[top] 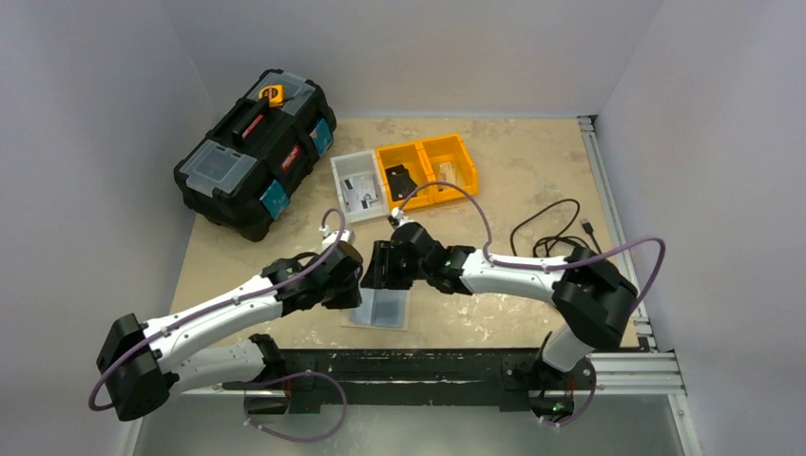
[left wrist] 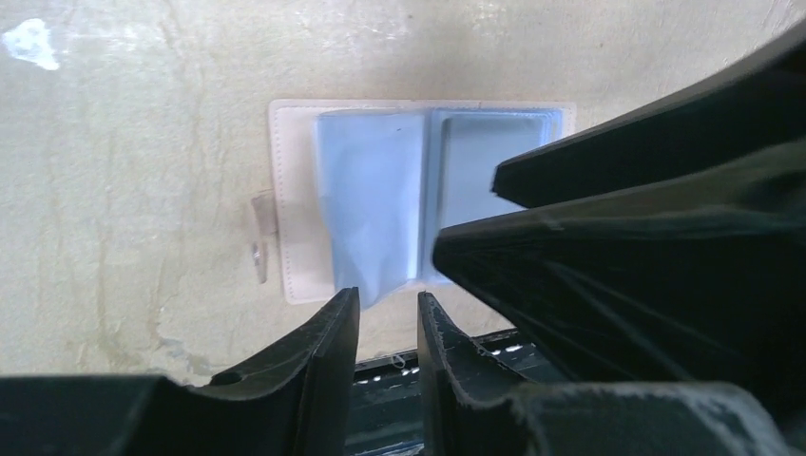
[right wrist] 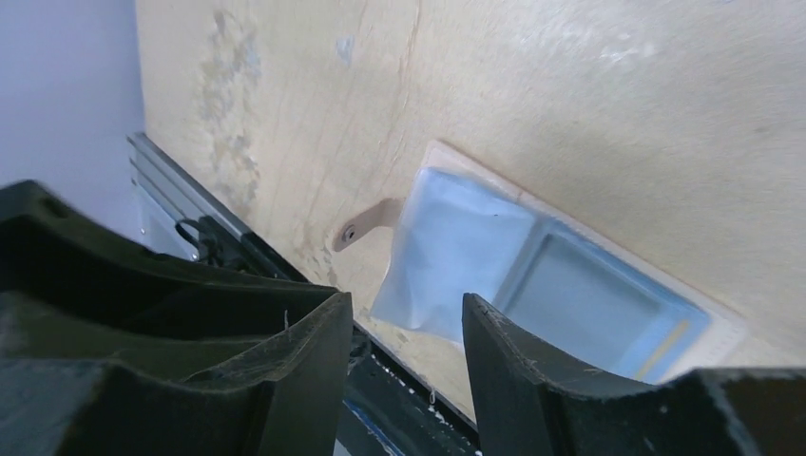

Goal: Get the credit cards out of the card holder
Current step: Remove the credit card from the card holder.

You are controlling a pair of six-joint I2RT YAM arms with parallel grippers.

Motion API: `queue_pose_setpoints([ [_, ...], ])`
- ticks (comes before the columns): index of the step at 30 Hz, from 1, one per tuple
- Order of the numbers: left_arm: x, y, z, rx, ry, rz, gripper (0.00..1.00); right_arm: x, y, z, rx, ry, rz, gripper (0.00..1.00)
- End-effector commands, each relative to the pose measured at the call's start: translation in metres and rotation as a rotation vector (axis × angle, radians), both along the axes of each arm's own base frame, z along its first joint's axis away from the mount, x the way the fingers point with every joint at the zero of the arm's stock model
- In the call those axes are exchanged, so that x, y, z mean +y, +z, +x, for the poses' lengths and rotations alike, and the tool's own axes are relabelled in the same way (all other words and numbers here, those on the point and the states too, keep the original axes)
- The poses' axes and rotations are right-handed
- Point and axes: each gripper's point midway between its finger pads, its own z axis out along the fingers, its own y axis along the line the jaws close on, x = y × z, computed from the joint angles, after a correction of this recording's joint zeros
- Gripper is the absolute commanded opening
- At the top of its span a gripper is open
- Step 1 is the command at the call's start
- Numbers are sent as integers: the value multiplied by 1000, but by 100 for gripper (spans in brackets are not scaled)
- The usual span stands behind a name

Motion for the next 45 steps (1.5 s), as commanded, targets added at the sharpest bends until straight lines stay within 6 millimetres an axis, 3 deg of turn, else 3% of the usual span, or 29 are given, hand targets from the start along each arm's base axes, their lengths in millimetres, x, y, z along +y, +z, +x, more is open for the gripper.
queue_pose_setpoints([
  [1,-37,13,12,-23,-91,-58,28,-44,2,21,-15,-136,-38,46],
  [7,-62,-6,16,-5,-201,75,31,-115,-13,38,-11,-280,-91,46],
  [12,-84,-22,13,9,-288,160,38,-143,-13,37,-28,-334,-116,46],
  [16,-93,-37,7,41,-328,221,42,-148,-11,35,-35,-339,-120,46],
  [24,-79,-68,-1,88,-318,377,44,-147,-12,33,-34,-318,-123,46],
  [30,-77,-81,-4,104,-307,388,35,-146,-13,32,-30,-309,-126,45],
  [35,-94,-78,-6,100,-321,298,23,-146,-16,31,-26,-303,-130,46],
  [41,-117,-63,-3,79,-330,176,0,-147,-19,29,-24,-291,-138,45],
  [45,-127,-47,2,55,-314,101,0,-147,-17,31,-41,-280,-143,45],
])
